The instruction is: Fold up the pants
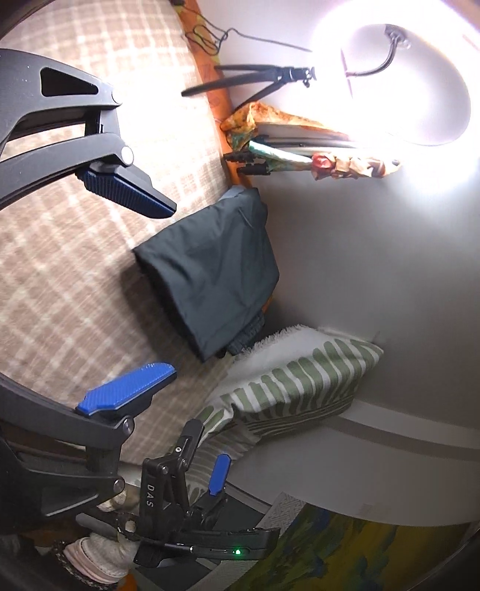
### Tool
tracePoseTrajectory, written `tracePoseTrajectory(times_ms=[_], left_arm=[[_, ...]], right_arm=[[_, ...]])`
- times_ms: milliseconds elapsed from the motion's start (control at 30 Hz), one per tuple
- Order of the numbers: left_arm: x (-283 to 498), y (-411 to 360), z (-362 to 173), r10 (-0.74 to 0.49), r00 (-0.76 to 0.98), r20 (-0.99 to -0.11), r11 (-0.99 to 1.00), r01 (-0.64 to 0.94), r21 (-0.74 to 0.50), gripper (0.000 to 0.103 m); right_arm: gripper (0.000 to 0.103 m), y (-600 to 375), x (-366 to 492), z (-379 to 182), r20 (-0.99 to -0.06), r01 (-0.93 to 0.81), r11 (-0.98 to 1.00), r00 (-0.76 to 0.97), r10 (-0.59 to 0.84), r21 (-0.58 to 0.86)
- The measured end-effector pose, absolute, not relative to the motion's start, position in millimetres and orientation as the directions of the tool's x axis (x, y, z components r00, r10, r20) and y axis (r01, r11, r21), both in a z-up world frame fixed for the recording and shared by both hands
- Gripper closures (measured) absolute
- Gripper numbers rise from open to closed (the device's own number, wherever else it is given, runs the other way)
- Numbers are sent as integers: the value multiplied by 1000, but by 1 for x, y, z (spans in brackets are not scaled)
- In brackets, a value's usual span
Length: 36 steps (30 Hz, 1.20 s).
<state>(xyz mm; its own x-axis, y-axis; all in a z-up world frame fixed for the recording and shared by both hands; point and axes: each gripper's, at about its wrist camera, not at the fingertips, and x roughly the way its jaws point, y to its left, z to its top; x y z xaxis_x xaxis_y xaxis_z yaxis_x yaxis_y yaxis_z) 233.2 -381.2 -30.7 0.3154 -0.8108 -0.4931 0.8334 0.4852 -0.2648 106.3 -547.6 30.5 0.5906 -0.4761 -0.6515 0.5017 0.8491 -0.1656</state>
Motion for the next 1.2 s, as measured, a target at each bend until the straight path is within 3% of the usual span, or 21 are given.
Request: tracePoseTrajectory(times_ms=[333,733,1200], left_arm=[[189,-349,-39,-787,350,-508,517,823,-234,21],[180,-334,-56,-769,354,-532,554,784,-280,21],[186,-336,-66,-674,468,-572,660,729,-181,21]], right_arm=[[0,-509,70,23,-654,537,833,585,-480,-131],[0,-498,50,13,-649,587,807,589,-482,-65],[0,-497,54,-2,-648,586,808,589,-482,-68]])
